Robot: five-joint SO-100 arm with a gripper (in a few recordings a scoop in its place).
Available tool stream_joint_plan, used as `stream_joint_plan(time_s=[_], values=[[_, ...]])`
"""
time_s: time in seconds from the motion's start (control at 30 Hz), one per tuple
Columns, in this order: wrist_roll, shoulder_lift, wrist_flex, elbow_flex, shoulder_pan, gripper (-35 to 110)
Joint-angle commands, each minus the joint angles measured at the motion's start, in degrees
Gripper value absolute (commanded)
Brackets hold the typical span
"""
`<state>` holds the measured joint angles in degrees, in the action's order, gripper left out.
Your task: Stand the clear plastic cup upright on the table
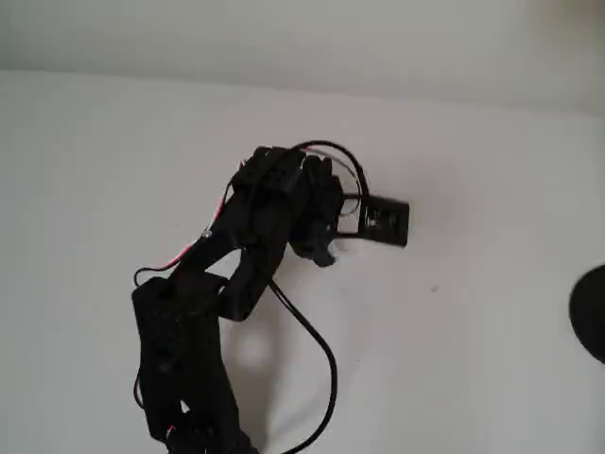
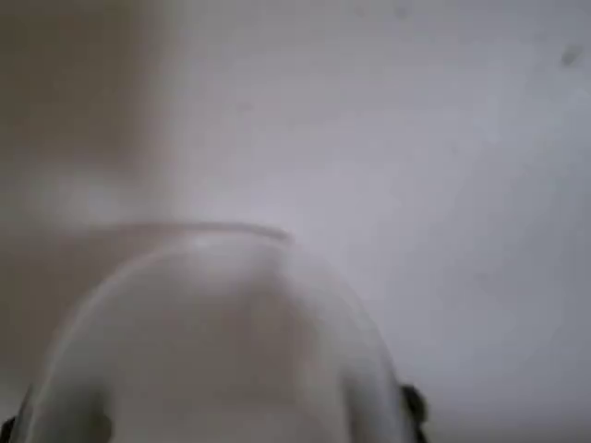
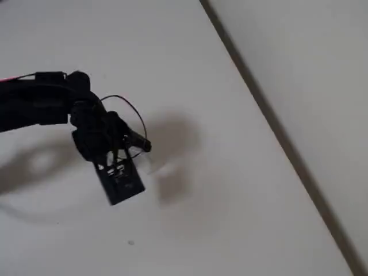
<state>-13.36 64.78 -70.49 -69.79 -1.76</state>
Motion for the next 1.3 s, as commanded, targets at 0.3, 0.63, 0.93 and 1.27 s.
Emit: stream_joint_plan(time_s=[0.3, 0.63, 0.93, 1.27], values=[[-32.3, 25.3, 18.2, -4.1, 2.4, 6], [-54.4, 46.7, 71.5, -55.2, 4.7, 8], [-68.0, 29.9, 119.4, -81.4, 0.4, 8], [-75.1, -16.3, 161.5, -73.3, -0.9, 11]])
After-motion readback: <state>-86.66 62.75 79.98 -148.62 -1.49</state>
